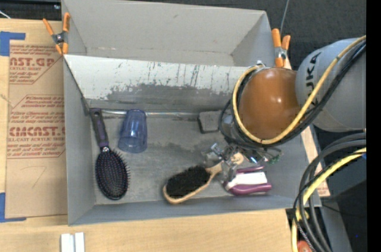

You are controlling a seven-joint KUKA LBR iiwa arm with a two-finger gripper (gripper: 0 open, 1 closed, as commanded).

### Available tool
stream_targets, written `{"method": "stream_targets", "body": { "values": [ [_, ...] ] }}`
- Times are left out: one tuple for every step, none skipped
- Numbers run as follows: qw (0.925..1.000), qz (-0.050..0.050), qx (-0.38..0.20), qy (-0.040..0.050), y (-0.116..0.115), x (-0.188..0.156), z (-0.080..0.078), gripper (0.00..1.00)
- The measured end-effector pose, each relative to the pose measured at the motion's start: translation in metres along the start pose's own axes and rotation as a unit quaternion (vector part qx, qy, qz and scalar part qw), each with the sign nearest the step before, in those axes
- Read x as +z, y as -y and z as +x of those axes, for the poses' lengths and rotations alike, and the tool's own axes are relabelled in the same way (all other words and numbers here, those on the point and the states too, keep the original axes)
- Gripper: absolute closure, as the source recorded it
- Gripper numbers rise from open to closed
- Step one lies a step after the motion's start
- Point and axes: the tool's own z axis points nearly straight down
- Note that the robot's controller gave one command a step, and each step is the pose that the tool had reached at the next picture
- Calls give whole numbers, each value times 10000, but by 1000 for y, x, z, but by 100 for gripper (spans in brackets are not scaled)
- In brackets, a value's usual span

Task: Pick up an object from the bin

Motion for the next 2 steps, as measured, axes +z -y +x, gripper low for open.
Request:
{"method": "stream_targets", "body": {
  "values": [
    [9809,-16,1943,-25,-6,2,-1,100],
    [9976,-22,687,-22,-18,-100,-8,100]
  ]
}}
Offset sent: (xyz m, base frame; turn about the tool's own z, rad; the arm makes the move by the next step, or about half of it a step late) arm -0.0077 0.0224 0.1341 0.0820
